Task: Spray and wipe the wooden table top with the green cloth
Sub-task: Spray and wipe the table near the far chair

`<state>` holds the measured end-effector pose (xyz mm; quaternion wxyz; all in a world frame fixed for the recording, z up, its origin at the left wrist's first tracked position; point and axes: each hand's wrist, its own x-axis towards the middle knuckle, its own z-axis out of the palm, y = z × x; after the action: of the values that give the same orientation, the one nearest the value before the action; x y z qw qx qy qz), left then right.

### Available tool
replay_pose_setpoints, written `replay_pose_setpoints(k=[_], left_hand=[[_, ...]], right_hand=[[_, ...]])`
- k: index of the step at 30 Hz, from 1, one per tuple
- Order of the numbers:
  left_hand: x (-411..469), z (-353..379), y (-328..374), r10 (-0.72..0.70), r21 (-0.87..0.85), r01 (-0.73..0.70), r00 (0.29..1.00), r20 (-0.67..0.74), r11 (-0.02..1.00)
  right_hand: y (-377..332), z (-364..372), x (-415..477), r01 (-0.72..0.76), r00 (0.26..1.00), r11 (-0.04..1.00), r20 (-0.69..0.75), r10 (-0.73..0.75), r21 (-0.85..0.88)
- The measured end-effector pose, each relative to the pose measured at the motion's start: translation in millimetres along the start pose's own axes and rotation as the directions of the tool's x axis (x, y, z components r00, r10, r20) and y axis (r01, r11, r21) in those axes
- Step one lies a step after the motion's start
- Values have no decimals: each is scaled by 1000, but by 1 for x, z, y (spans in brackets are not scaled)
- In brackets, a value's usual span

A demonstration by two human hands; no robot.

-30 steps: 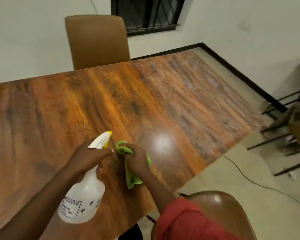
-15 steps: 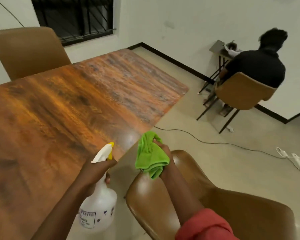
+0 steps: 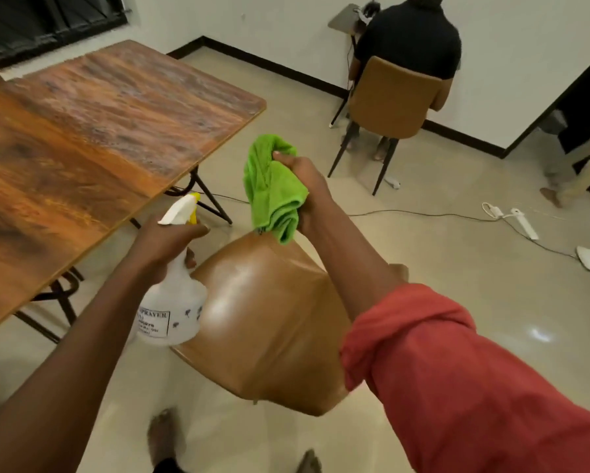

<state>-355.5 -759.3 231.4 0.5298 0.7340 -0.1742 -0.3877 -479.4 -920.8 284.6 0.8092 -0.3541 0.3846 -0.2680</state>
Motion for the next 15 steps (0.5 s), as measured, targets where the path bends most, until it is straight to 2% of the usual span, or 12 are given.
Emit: replay_pose_setpoints(k=[2, 7, 11, 15], left_hand=[[-15, 40, 3, 2, 16, -2, 1000, -10, 1000], [-43, 127, 24, 32, -28, -31, 999, 33, 999], [-40, 170, 23, 31, -35, -30, 999, 15, 999], [-27, 195, 10, -40, -35, 40, 999, 7, 999]], right_hand=[[-20, -48, -25, -8, 1000, 1000, 28, 8, 2], [-58, -146, -50, -12, 1000, 998, -11, 13, 57], [-68, -186, -44, -39, 999, 998, 6, 39, 53], [-74, -215, -23, -71, 997, 997, -1, 71, -16]])
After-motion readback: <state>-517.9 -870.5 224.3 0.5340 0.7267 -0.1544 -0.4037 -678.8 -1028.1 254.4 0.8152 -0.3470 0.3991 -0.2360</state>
